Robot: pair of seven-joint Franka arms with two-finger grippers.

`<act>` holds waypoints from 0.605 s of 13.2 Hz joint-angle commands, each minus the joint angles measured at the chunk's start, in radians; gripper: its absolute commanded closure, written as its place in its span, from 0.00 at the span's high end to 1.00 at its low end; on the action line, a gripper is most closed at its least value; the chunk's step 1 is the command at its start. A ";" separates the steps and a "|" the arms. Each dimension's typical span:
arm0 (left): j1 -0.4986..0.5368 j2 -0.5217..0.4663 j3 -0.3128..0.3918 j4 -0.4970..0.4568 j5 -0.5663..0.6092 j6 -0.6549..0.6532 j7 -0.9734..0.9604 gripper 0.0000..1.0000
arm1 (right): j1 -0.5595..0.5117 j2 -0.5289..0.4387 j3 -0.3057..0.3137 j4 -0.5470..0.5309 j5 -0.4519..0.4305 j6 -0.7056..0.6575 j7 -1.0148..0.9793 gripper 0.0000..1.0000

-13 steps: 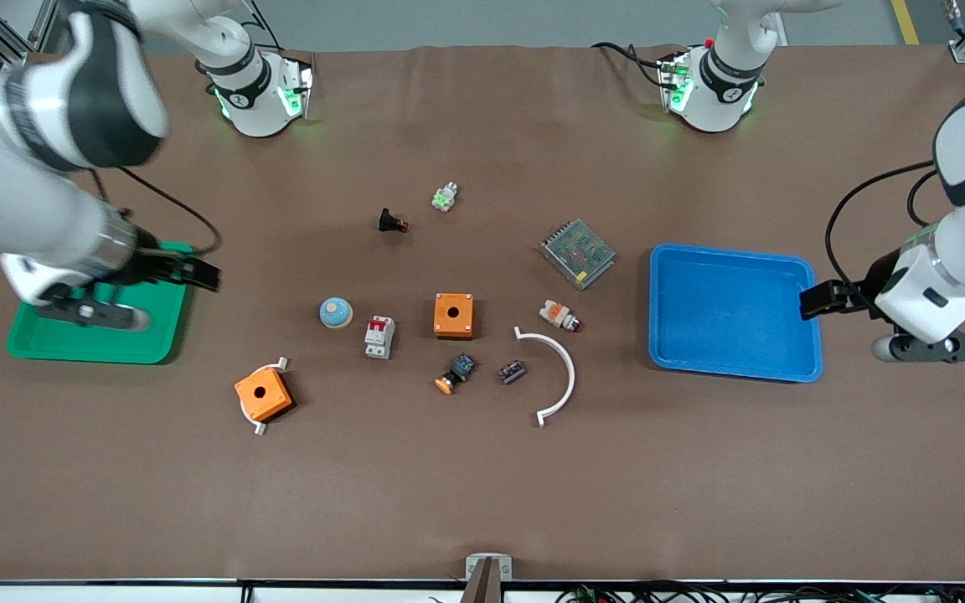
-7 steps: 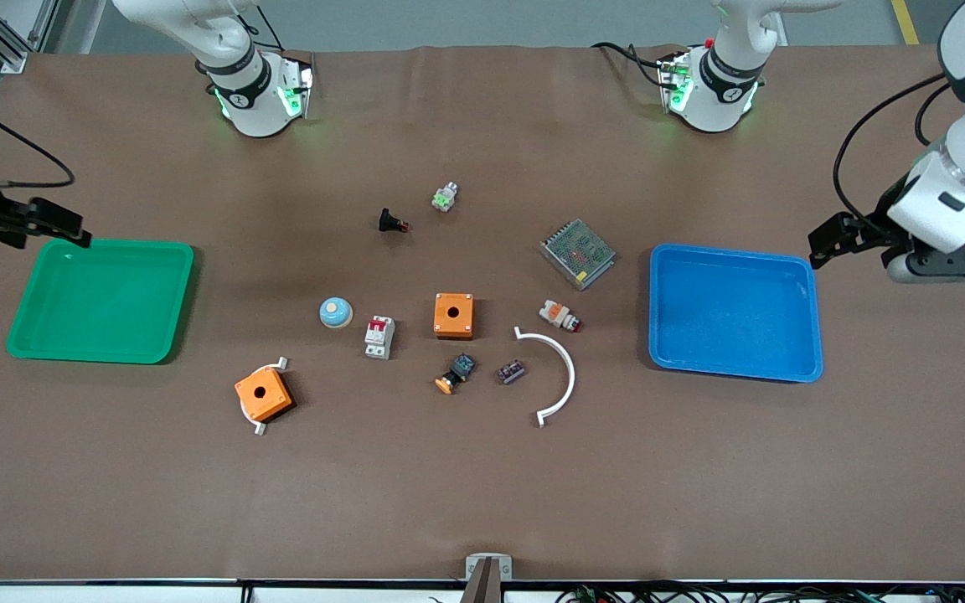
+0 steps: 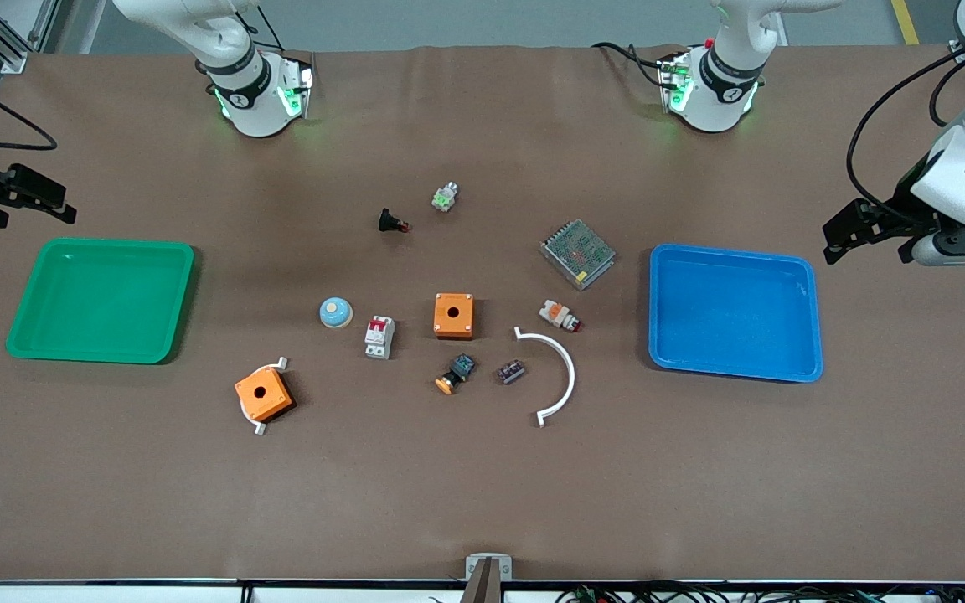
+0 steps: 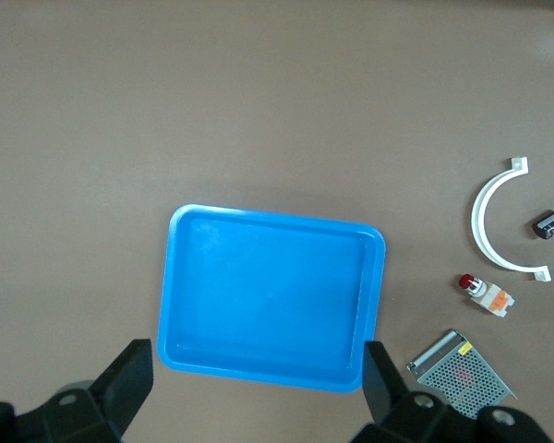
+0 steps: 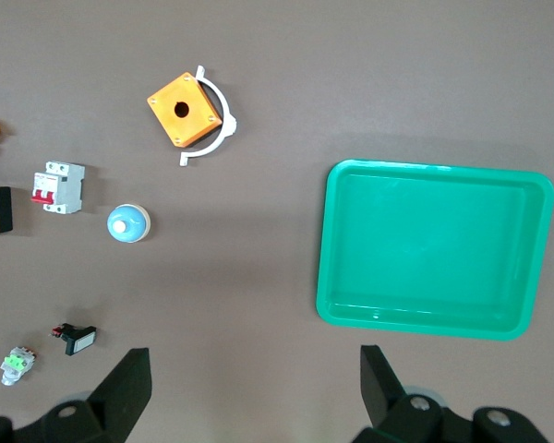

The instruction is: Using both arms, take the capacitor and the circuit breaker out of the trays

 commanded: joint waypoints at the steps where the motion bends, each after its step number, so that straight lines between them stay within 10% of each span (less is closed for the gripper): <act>1: 0.003 0.011 0.000 0.029 0.018 -0.004 0.089 1.00 | 0.002 -0.027 0.028 -0.016 -0.058 0.003 0.007 1.00; 8: 0.012 0.008 0.000 0.063 0.017 -0.047 0.095 1.00 | 0.002 -0.018 0.030 0.010 -0.058 0.003 0.007 1.00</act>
